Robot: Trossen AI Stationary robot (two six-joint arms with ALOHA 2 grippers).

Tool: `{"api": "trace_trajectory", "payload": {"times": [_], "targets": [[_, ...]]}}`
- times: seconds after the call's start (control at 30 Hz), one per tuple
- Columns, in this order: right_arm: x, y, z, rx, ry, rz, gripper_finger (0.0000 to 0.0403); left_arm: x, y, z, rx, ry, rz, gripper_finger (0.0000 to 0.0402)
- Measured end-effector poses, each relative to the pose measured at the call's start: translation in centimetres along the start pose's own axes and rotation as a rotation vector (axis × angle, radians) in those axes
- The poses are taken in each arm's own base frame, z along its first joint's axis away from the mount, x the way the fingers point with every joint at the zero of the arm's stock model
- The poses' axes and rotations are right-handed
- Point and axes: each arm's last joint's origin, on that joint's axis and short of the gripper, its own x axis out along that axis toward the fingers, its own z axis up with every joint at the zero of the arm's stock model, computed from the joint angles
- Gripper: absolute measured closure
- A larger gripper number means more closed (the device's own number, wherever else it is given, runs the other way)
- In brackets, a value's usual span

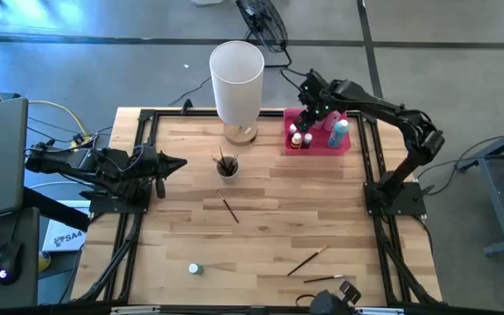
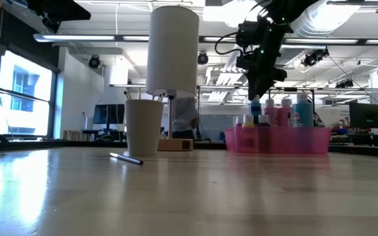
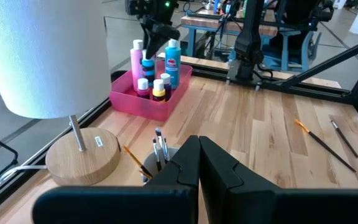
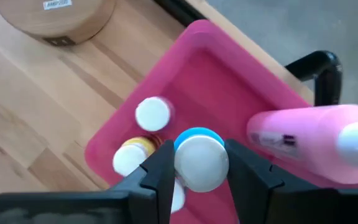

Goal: Pick & Place Paint Supplies
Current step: Put the small blue paint bottle into the pink bin

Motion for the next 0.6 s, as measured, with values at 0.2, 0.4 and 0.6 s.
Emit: {"api": "trace_trajectory", "payload": {"times": [0.2,0.4,0.6], "targets": [[0.5,0.5,-0.5,0.051,0.009,-0.038,0.028,0.0,0.0,0.0,0.0,0.0,-0.001,0.0402],[1.1,0.6,-0.6,0.141,-0.016,-0.031,0.0291,0.0,0.0,0.0,0.0,0.002,-0.014,0.0402],[1.1,0.8,-0.6,0.187,-0.025,-0.029,0.028,0.0,0.0,0.0,0.0,0.004,-0.017,0.0402]]}}
